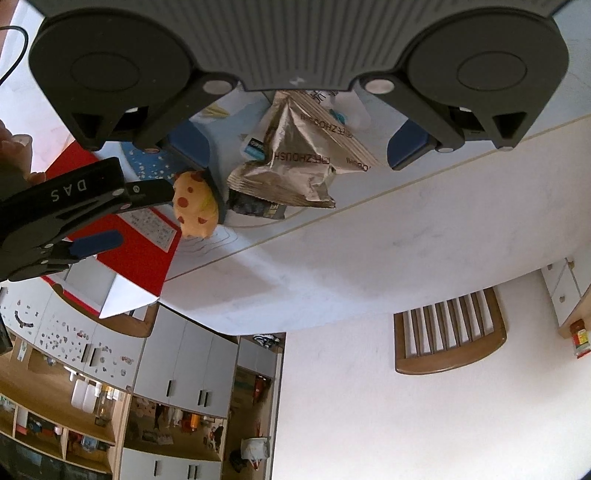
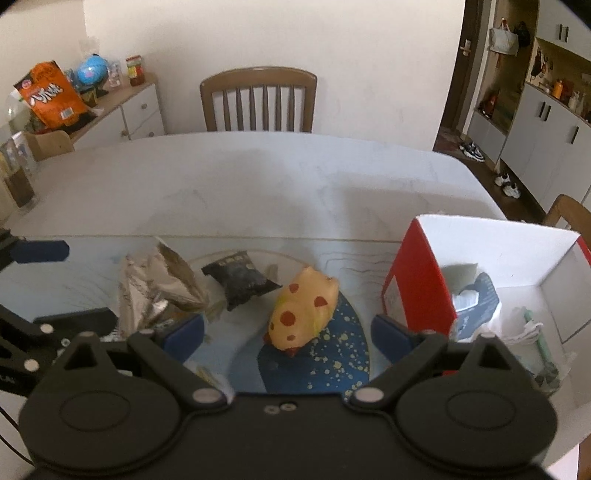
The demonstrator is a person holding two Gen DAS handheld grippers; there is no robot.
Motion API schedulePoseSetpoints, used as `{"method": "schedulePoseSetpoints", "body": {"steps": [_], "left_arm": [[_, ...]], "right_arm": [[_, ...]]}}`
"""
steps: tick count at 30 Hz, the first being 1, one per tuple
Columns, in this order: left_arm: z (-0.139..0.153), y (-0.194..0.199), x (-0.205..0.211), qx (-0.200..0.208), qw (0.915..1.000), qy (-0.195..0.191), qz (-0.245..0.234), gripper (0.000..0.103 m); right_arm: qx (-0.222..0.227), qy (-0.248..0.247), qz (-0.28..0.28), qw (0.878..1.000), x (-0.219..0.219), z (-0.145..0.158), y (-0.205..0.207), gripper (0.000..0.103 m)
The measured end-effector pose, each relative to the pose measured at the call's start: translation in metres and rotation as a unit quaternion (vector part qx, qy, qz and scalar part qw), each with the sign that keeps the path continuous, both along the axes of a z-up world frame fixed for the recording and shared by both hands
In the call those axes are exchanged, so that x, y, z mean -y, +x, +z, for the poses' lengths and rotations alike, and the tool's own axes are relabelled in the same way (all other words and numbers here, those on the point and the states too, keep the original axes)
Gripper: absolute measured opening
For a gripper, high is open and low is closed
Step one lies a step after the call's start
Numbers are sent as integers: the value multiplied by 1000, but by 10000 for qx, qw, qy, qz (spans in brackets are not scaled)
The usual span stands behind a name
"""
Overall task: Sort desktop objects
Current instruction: 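Move both open tools back from the shoebox to the item pile, then close left tool on the silver snack bag while right tool grasps the yellow pig toy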
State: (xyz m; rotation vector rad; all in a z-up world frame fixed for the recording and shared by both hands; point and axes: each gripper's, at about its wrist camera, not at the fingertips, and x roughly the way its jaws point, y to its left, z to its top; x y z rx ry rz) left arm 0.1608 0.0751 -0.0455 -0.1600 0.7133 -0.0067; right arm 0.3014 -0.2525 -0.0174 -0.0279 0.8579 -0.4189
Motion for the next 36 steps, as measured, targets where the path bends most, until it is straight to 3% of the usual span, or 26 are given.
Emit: {"method": "schedulePoseSetpoints", "body": {"steps": [22, 35, 36], "left_arm": [[-40, 33, -1, 52, 9980, 325, -540, 101], [-46, 42, 3, 41, 9958, 570, -721, 84], [-46, 43, 3, 39, 9956, 598, -722, 79]], "right_arm": [[-484, 90, -242, 9985, 24, -52, 37, 88], [-570, 121, -396, 9975, 35, -63, 46, 76], [-566, 102, -703, 9959, 35, -63, 46, 75]]}}
